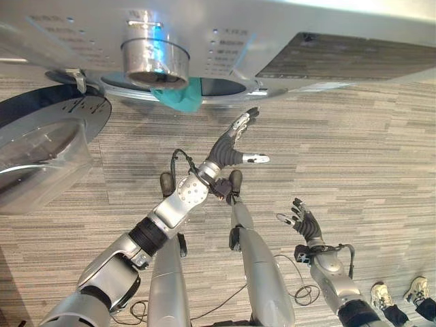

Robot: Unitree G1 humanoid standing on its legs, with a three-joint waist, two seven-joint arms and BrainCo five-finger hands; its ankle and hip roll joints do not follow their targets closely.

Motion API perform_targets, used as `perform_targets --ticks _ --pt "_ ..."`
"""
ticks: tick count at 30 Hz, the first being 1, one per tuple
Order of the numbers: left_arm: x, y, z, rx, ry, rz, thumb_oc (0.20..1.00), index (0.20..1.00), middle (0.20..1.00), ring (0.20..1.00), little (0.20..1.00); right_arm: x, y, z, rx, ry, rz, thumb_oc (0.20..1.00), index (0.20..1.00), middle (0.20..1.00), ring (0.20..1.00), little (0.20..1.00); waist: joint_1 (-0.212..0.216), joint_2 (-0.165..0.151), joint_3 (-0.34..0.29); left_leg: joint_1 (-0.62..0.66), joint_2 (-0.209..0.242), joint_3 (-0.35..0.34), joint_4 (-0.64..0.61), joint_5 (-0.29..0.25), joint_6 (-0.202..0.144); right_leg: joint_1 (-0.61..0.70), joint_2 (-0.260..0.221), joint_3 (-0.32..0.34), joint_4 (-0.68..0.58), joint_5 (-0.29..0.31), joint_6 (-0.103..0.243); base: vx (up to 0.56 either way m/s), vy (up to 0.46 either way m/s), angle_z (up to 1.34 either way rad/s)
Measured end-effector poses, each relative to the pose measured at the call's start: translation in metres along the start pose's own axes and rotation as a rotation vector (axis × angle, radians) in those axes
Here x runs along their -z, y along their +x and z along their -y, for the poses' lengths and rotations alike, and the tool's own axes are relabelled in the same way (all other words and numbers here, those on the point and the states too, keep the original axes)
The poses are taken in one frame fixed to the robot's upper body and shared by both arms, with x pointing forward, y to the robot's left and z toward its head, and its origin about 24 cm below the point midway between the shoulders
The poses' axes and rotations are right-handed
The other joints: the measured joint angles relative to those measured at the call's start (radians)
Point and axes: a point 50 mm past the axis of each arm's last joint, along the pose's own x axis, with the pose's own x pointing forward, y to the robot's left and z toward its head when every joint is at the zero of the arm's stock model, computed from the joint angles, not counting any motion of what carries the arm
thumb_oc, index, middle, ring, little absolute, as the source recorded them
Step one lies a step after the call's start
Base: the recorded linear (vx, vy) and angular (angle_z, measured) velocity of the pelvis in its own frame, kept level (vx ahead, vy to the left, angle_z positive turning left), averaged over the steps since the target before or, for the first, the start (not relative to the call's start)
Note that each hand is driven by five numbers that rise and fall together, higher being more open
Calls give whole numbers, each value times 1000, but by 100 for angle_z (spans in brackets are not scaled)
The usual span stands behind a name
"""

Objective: Grab the laundry basket,head to the washer,open it,put in the laundry and shut it.

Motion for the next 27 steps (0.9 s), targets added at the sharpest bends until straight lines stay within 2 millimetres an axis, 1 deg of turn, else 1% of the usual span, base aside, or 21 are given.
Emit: perform_targets --ticks 3,10,11,12,13,15,16,17,18,19,20,21,22,23,24,27 --pt "5 -4 0 -6 -9 -16 1000 1000 1000 1000 1000 0 0 0 2 1 -2 1000 1000 1000 1000 1000 4 0 0 0 -2 0 0 0 1 0 -1 0 0 -2 3 0 0 0" --pt "8 -6 0 -10 -11 -28 1000 1000 1000 1000 1000 2 1 2 14 3 -12 1000 1000 1000 1000 1000 15 1 -1 -6 -3 -7 0 0 1 1 -3 -10 0 -2 3 10 1 2" --pt "11 -7 -1 -15 -6 -38 1000 1000 1000 1000 1000 3 3 3 24 0 -20 1000 1000 1000 1000 1000 17 2 -1 -6 -3 -9 0 0 1 1 -3 -12 0 -2 3 13 8 4" --pt "17 -9 -6 -27 21 -65 1000 1000 1000 1000 1000 3 10 6 55 -12 -37 1000 1000 1000 1000 1000 20 4 -2 -7 -4 -13 0 0 1 3 -3 -15 0 -2 3 9 9 3" --pt "22 -13 -9 -38 32 -85 1000 1000 1000 1000 1000 1 16 9 79 -19 -40 1000 1000 1000 1000 1000 20 4 -2 -7 -3 -13 0 0 1 2 -3 -15 -1 -2 3 0 0 0" --pt "31 -21 -19 -76 54 -122 1000 1000 1000 1000 1000 -7 25 12 112 -20 -27 1000 1000 1000 1000 1000 38 10 -2 -9 -3 -14 0 0 1 2 -2 -17 -2 -2 2 0 0 0" --pt "44 -31 -24 -109 52 -175 1000 1000 1000 1000 1000 -17 38 18 155 -34 -27 1000 1000 1000 1000 1000 52 18 -5 -9 -3 -17 0 0 1 3 -2 -18 -2 -2 3 0 0 0" --pt "50 -39 -28 -127 49 -200 1000 1000 1000 1000 1000 -27 46 22 180 -43 -14 1000 1000 1000 1000 1000 62 27 -5 -11 -3 -20 0 0 1 3 -2 -20 -2 -2 3 14 16 5" --pt "57 -51 -30 -138 44 -231 1000 1000 1000 1000 1000 -44 56 31 217 -61 13 1000 1000 1000 1000 1000 74 39 -3 -13 -2 -24 0 1 0 1 -2 -22 -3 -2 3 8 7 8" --pt "61 -60 -36 -149 59 -258 1000 1000 1000 1000 1000 -56 60 39 246 -57 46 1000 1000 1000 1000 1000 95 58 -1 -16 -4 -29 0 2 1 2 -4 -27 -3 -2 2 13 18 8" --pt "65 -70 -40 -154 67 -284 1000 1000 1000 1000 1000 -70 65 44 266 -50 76 1000 1000 1000 1000 1000 113 67 0 -16 -5 -29 0 2 1 3 -3 -31 -3 -3 3 14 19 6" --pt "68 -74 -39 -151 61 -296 1000 1000 1000 1000 1000 -76 67 49 280 -56 84 1000 1000 1000 1000 1000 117 71 0 -16 -2 -30 0 2 1 3 -4 -31 -3 -3 3 21 22 5" --pt "72 -87 -44 -163 63 -327 1000 1000 1000 1000 1000 -94 74 59 311 -69 115 1000 1000 1000 1000 1000 145 89 -1 -16 -7 -34 1 2 1 7 -5 -36 -3 -3 3 21 12 6" --pt "73 -90 -45 -164 60 -334 1000 1000 1000 1000 1000 -102 77 64 331 -74 120 1000 1000 1000 1000 1000 156 95 1 -14 -8 -35 1 2 1 10 -6 -37 -3 -4 4 29 14 16" --pt "75 -96 -48 -168 63 -351 1000 1000 1000 1000 1000 -119 82 72 363 -73 140 1000 1000 1000 1000 1000 175 109 0 -15 -12 -53 1 5 4 16 -9 -47 -3 -6 5 22 11 15" --pt "70 -94 -45 -130 57 -327 1000 1000 1000 1000 1000 -147 90 79 403 -25 162 1000 1000 1000 1000 1000 195 111 0 -23 -19 -66 1 8 7 16 -18 -63 0 -12 11 35 17 15"
